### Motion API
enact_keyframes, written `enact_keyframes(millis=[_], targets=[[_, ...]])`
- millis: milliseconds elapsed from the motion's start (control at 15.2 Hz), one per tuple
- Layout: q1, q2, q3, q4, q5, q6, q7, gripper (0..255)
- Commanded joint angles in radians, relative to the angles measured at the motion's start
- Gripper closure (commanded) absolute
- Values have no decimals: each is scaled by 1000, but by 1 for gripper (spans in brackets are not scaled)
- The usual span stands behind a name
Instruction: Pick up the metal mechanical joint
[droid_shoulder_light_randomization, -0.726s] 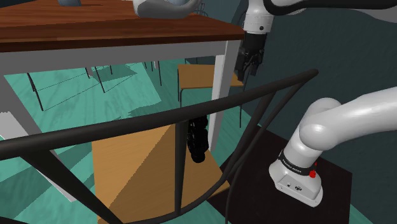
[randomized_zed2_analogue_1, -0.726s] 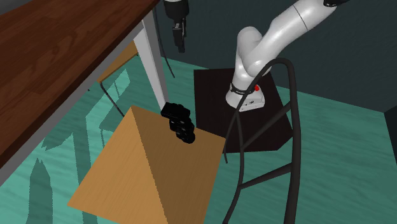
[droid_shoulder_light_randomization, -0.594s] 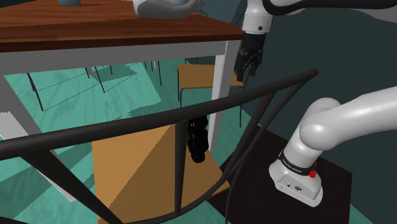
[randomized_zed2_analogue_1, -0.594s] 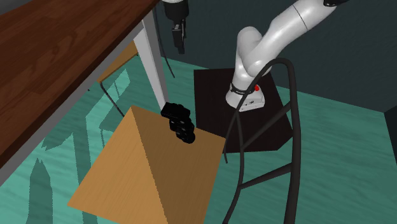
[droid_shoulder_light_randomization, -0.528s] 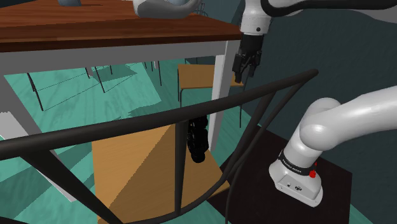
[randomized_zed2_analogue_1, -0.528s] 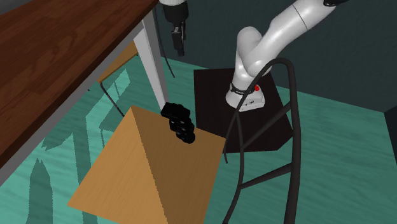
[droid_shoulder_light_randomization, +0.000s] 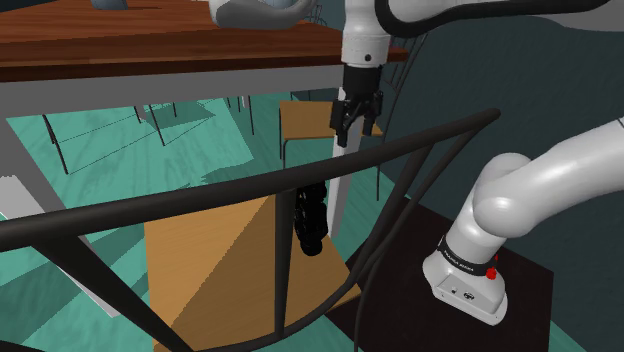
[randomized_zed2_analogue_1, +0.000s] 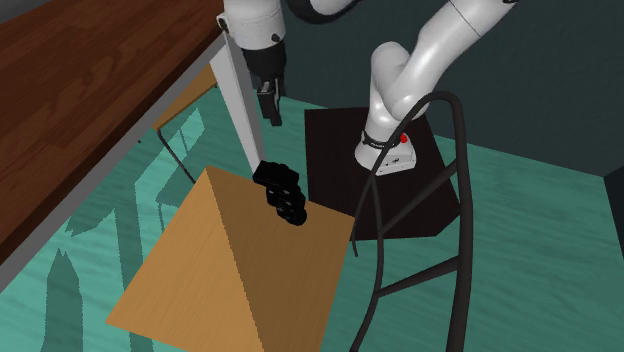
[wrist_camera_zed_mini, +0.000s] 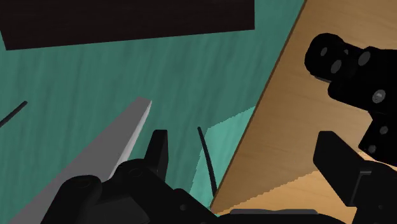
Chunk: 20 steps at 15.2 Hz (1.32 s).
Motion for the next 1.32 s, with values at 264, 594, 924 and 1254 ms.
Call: enact_keyframes(millis=[264, 594, 924, 1254], targets=[[20, 164, 124, 116, 39, 52, 145, 0], [31, 320, 226, 235, 32, 91, 276, 0], [34, 331, 235, 190, 34, 146, 276, 0], [35, 339, 242, 149, 35, 194, 274, 0]])
